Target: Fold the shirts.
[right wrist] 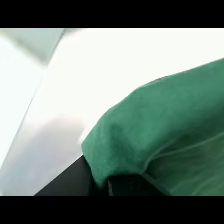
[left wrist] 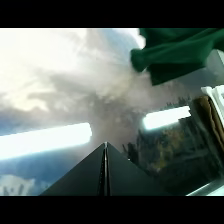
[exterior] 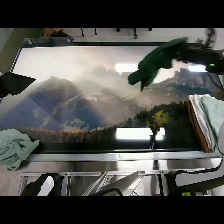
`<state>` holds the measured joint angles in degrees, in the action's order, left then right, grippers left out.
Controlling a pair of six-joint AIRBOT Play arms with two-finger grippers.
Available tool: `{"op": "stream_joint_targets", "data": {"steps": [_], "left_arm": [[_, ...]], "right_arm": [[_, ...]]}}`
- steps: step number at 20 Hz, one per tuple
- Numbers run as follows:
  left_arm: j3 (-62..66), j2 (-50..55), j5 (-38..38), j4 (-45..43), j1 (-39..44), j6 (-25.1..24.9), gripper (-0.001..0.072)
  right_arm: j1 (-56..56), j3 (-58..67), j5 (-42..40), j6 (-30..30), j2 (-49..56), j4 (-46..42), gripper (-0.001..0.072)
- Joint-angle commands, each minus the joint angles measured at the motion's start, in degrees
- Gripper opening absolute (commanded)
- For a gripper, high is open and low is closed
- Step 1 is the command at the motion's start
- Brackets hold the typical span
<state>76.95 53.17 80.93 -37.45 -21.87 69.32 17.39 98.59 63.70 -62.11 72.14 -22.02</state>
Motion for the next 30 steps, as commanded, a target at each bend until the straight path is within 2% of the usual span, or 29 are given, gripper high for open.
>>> {"op": "stream_joint_targets", "data": {"steps": [1,9,12,14,19,23,26,28,30], "left_arm": [[-0.02,-0.04,0.26,-0.04,-0.07,-0.13,0.0015],[-0.02,-0.02,-1.16,-0.07,-0.07,-0.35,0.0015],[-0.02,-0.02,-1.18,-0.04,-0.07,-0.37,0.0015],[-0.02,-0.02,-1.18,-0.02,-0.07,-0.9,0.0014],[-0.02,-0.04,-1.09,-0.07,-0.07,-1.62,0.0015],[-0.02,-0.04,-1.11,-0.04,-0.07,-2.95,0.0015],[-0.02,-0.04,-0.87,-0.35,-0.07,-4.33,0.0015],[-0.02,-0.04,-0.26,-0.42,-0.07,-4.42,0.0015],[-0.02,-0.04,0.02,-0.42,-0.07,-4.44,0.0015]], "right_arm": [[13.9,0.76,-2.32,-1.77,-0.55,0.04,0.0023],[28.35,1.42,-2.19,-1.86,1.75,0.24,0.0023],[31.19,1.4,-1.07,-6.1,0.85,0.07,0.0023],[33.42,1.4,2.1,-11.91,-0.04,-1.7,0.0024],[39.58,1.4,10.36,-27.47,-5.33,-11.5,0.0023],[43.5,1.36,24.46,-38.88,-8.59,-23.17,0.0023],[43.76,1.05,34.38,-41.29,-8.5,-37.9,0.0024],[43.76,-0.31,37.03,-41.18,-8.57,-46.9,0.0024],[43.76,-2.8,38.66,-41.2,-8.55,-51.89,0.0024]]}}
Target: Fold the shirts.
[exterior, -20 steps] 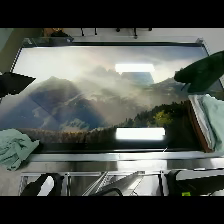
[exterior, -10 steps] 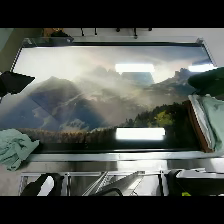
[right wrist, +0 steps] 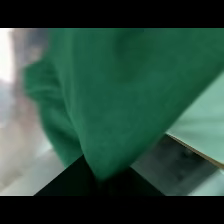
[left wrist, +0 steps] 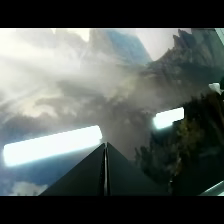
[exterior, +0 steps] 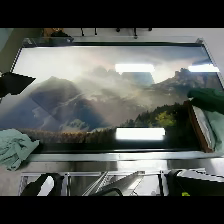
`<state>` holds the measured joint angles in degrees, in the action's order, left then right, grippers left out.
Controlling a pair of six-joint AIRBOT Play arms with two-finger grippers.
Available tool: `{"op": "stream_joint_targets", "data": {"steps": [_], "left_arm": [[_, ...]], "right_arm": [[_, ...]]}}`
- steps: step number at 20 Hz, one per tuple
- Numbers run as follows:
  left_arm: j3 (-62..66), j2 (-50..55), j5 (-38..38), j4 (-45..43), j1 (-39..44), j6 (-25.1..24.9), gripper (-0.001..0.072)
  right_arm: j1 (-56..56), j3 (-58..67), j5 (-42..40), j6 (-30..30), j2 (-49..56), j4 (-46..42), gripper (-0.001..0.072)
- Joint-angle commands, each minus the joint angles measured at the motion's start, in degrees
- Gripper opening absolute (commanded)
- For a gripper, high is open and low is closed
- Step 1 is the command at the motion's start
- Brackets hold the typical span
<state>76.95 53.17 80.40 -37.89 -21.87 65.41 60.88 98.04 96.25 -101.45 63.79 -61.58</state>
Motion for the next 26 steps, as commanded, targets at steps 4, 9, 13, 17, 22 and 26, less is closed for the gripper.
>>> {"op": "stream_joint_targets", "data": {"steps": [4,9,13,17,22,26], "left_arm": [[-0.02,-0.02,0.55,0.02,-0.07,-0.52,0.0015],[-0.02,-0.04,0.66,-0.02,-0.07,-0.48,0.0015],[-0.02,-0.04,0.66,-0.02,-0.07,-0.48,0.0015],[-0.02,0.0,0.63,-0.02,-0.07,-0.5,0.0015],[-0.02,0.0,0.63,0.0,-0.07,-0.48,0.0015],[-0.02,-0.04,0.68,0.55,-0.07,0.85,0.0015]], "right_arm": [[0.26,-10.29,4.44,-1.84,-0.2,-16.13,0.0024],[0.26,-20.28,-1.55,-0.68,0.66,-18.25,0.0024],[0.26,-21.16,1.27,-0.5,3.06,-21.86,0.053],[0.26,-11.98,1.27,-0.37,3.06,-20.02,0.0528],[0.17,10.01,-3.93,-0.37,3.04,-3.89,0.0521],[-5.03,12.11,-5.57,2.93,2.4,16.63,0.0025]]}}
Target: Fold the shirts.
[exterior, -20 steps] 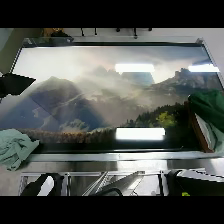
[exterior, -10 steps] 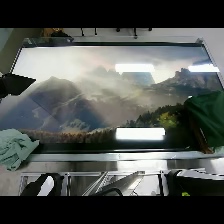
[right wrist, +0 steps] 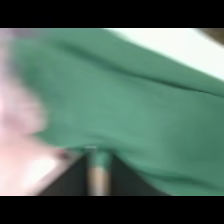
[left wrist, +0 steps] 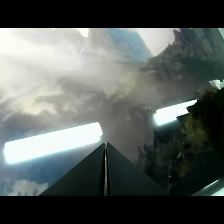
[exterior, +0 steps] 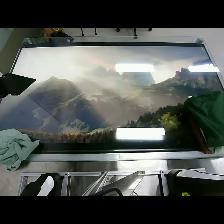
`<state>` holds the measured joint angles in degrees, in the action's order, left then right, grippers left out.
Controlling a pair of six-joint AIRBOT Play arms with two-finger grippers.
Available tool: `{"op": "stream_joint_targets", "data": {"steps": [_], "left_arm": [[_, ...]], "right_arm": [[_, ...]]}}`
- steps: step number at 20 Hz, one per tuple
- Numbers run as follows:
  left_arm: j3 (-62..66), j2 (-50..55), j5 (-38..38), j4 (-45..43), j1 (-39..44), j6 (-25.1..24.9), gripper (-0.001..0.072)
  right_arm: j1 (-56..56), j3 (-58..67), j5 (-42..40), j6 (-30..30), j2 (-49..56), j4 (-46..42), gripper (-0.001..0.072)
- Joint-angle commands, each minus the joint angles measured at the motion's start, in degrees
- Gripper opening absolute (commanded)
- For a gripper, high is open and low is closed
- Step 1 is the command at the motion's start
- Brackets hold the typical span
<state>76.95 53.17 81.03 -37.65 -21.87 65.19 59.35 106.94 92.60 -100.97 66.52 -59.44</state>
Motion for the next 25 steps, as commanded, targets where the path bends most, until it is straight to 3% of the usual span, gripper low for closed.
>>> {"op": "stream_joint_targets", "data": {"steps": [1,3,6,8,11,15,25], "left_arm": [[-0.02,-0.04,0.33,0.26,-0.04,1.36,0.0014],[-0.04,-0.04,3.13,0.15,1.7,2.49,0.0014],[-7.72,-3.41,3.63,-0.2,10.82,3.41,0.0014],[-18.51,-8.04,-0.42,-0.42,19.06,3.56,0.0015],[-33.79,-15.08,-10.36,-1.7,29.92,7.15,0.0014],[-41.24,-19.04,-15.41,-2.36,36.13,10.36,0.0014],[-41.68,-19.63,-15.63,-2.23,36.83,10.8,0.0015]], "right_arm": [[-7.52,2.86,-1.73,3.67,-0.5,14.53,0.0024],[-18.97,-0.79,-0.92,7.34,-1.97,10.93,0.0023],[-39.74,-17.44,-4.11,9.75,-9.14,-1.44,0.0023],[-54.27,-34.62,-11.45,9.73,-16.72,-6.62,0.0023],[-67.41,-53.77,-23.8,9.4,-25.66,-5.88,0.0023],[-70.2,-58.6,-25.86,9.31,-27.67,-5.88,0.0023],[-70.16,-58.6,-23.19,9.07,-27.56,-5.29,0.0024]]}}
